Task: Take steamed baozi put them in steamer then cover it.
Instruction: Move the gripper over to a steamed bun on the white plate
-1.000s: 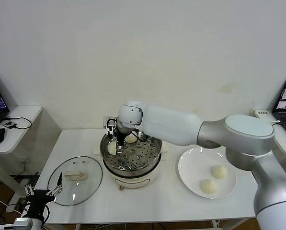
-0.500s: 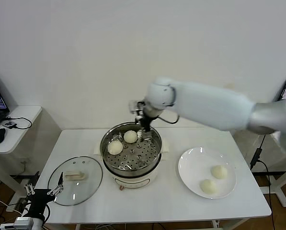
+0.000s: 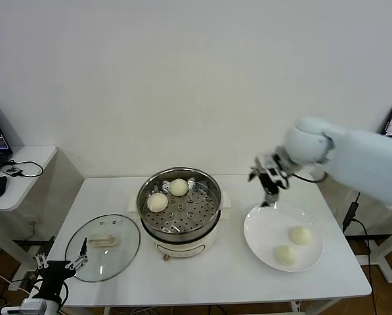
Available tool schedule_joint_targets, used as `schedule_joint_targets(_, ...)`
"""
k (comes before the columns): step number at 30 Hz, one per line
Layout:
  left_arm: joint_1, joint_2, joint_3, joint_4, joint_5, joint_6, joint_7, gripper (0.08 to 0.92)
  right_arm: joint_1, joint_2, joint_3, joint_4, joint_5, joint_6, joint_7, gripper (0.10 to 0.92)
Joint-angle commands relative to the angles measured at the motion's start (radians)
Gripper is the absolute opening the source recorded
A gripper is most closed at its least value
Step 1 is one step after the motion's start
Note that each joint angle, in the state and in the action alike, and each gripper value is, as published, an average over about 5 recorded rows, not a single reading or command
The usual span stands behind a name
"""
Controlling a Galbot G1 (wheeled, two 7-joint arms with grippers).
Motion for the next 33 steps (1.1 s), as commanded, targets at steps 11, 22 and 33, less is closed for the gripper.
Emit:
schedule_joint_targets(11,0.006,-0.010,0.001,0.014,0.015,0.001,0.000,0.823,-0.453,-0.169,0.226,0.025,-0.204,0.039,-0.019,0.823)
schedule_joint_targets(22,0.010,-0.008,-0.006,0.026,0.015,-0.001,0.000,0.823,-0.581,-0.129,0.299,-0.018,-0.229,0.035,-0.014,0.823)
schedule_joint_targets(33,0.002,-0.011,-0.006,0.032,0.015,0.000,0.000,0.823,-0.601,-0.054,0.313,-0.088,-0.233,0.022,0.000,0.796)
